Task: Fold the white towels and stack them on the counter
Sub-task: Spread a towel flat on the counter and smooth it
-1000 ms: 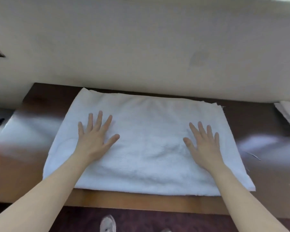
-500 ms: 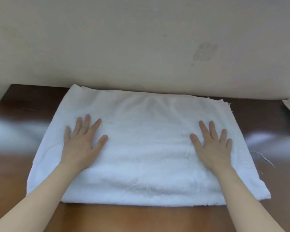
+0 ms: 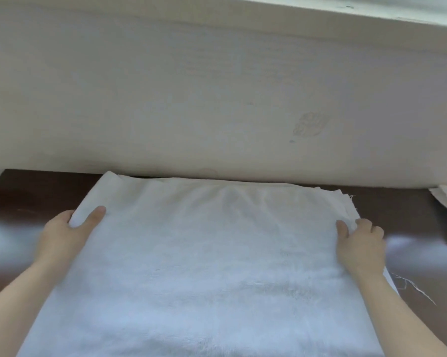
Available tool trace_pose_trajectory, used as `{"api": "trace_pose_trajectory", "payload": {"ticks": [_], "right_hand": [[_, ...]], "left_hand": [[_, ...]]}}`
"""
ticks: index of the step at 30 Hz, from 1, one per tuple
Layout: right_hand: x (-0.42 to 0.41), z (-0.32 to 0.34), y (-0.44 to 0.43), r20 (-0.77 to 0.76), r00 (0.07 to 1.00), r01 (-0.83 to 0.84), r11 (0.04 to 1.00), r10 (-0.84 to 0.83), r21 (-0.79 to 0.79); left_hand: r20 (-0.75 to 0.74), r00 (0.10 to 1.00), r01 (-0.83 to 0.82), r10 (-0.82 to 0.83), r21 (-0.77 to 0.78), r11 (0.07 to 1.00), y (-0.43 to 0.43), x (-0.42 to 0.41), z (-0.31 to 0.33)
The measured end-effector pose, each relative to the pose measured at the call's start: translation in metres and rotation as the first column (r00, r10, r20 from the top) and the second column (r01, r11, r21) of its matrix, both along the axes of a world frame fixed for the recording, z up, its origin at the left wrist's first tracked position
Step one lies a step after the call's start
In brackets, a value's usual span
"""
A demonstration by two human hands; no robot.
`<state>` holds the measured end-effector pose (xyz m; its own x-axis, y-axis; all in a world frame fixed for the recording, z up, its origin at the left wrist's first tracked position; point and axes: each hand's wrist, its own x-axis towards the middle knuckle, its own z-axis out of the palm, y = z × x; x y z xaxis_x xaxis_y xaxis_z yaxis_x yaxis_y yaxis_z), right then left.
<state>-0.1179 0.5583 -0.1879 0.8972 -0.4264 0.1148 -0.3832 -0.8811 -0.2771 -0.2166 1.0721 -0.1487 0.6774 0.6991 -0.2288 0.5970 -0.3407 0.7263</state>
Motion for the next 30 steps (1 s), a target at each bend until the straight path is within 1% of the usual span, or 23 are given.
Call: {"api": "trace_pose_trajectory", "payload": {"ticks": [2, 4, 6, 7, 9, 10, 11, 13, 14, 15, 16, 18, 19, 21, 23, 24, 25, 27, 28, 30], "right_hand": [[0.001, 0.002, 0.003, 0.006, 1.0, 0.002, 1.0, -0.002, 0.008], [0.002, 0.003, 0.003, -0.015, 0.996, -0.083, 0.995, 0.083, -0.046], [0.001, 0.007, 0.004, -0.078, 0.985, -0.166, 0.978, 0.156, -0.127], [-0.001, 0.008, 0.005, -0.084, 0.979, -0.195, 0.968, 0.184, -0.155], [-0.004, 0.008, 0.003, -0.059, 0.977, -0.212, 0.962, 0.205, -0.171], [-0.003, 0.007, 0.003, -0.061, 0.979, -0.204, 0.964, 0.196, -0.171], [-0.003, 0.008, 0.004, -0.086, 0.983, -0.174, 0.973, 0.163, -0.149], [0.001, 0.01, 0.007, -0.162, 0.983, -0.103, 0.991, 0.089, -0.084], [0.002, 0.011, 0.007, -0.175, 0.982, -0.087, 0.995, 0.075, -0.057], [0.004, 0.013, 0.008, -0.184, 0.981, -0.071, 0.997, 0.064, -0.029], [0.004, 0.015, 0.009, -0.189, 0.98, -0.062, 0.998, 0.059, -0.009], [0.003, 0.016, 0.011, -0.191, 0.979, -0.07, 0.998, 0.069, 0.001], [0.003, 0.016, 0.013, -0.187, 0.979, -0.083, 0.997, 0.079, -0.01], [0.001, 0.014, 0.015, -0.169, 0.981, -0.102, 0.994, 0.095, -0.032], [0.0, 0.014, 0.016, -0.138, 0.984, -0.12, 0.991, 0.111, -0.055], [0.001, 0.014, 0.015, -0.116, 0.986, -0.125, 0.989, 0.116, -0.075], [0.001, 0.013, 0.013, -0.068, 0.99, -0.132, 0.985, 0.125, -0.109], [0.0, 0.013, 0.01, 0.046, 0.986, -0.148, 0.974, 0.158, -0.169], [-0.001, 0.011, 0.01, 0.075, 0.984, -0.146, 0.971, 0.163, -0.191], [-0.002, 0.007, 0.012, 0.059, 0.991, -0.107, 0.974, 0.121, -0.201]], "left_hand": [[0.018, 1.0, 0.008, -0.009, 0.023, 1.0, 0.0, -0.002, 0.002], [0.028, 0.999, 0.012, -0.015, 0.104, 0.994, 0.0, -0.007, 0.005], [0.034, 0.999, -0.007, 0.002, 0.149, 0.989, 0.002, -0.015, 0.004], [0.008, 1.0, -0.025, 0.024, 0.169, 0.985, 0.004, -0.02, 0.003], [-0.093, 0.995, -0.026, 0.048, 0.23, 0.973, 0.009, -0.029, -0.006], [-0.124, 0.991, -0.012, 0.044, 0.249, 0.969, 0.012, -0.03, -0.011], [-0.123, 0.992, -0.002, 0.034, 0.256, 0.967, 0.013, -0.03, -0.013], [-0.037, 0.999, 0.029, -0.02, 0.262, 0.965, 0.016, -0.022, -0.014], [0.022, 0.998, 0.056, -0.064, 0.281, 0.958, 0.017, -0.015, -0.014], [0.057, 0.993, 0.083, -0.105, 0.303, 0.949, 0.019, -0.008, -0.012], [0.077, 0.987, 0.11, -0.138, 0.292, 0.95, 0.02, 0.0, -0.009], [0.082, 0.985, 0.138, -0.152, 0.155, 0.978, 0.016, 0.012, -0.001], [0.085, 0.984, 0.147, -0.157, 0.115, 0.982, 0.015, 0.017, 0.002], [0.17, 0.976, 0.115, -0.138, 0.14, 0.983, 0.017, 0.023, 0.008], [0.298, 0.954, -0.002, -0.039, 0.136, 0.991, 0.024, 0.024, 0.014], [0.325, 0.946, -0.057, 0.014, 0.123, 0.991, 0.029, 0.024, 0.013], [0.318, 0.947, -0.091, 0.047, 0.124, 0.988, 0.033, 0.023, 0.011], [0.225, 0.973, -0.091, 0.055, 0.151, 0.984, 0.038, 0.025, 0.002], [0.166, 0.986, -0.057, 0.03, 0.165, 0.985, 0.04, 0.027, -0.003], [0.072, 0.996, 0.032, -0.045, 0.179, 0.983, 0.041, 0.033, -0.009]]}}
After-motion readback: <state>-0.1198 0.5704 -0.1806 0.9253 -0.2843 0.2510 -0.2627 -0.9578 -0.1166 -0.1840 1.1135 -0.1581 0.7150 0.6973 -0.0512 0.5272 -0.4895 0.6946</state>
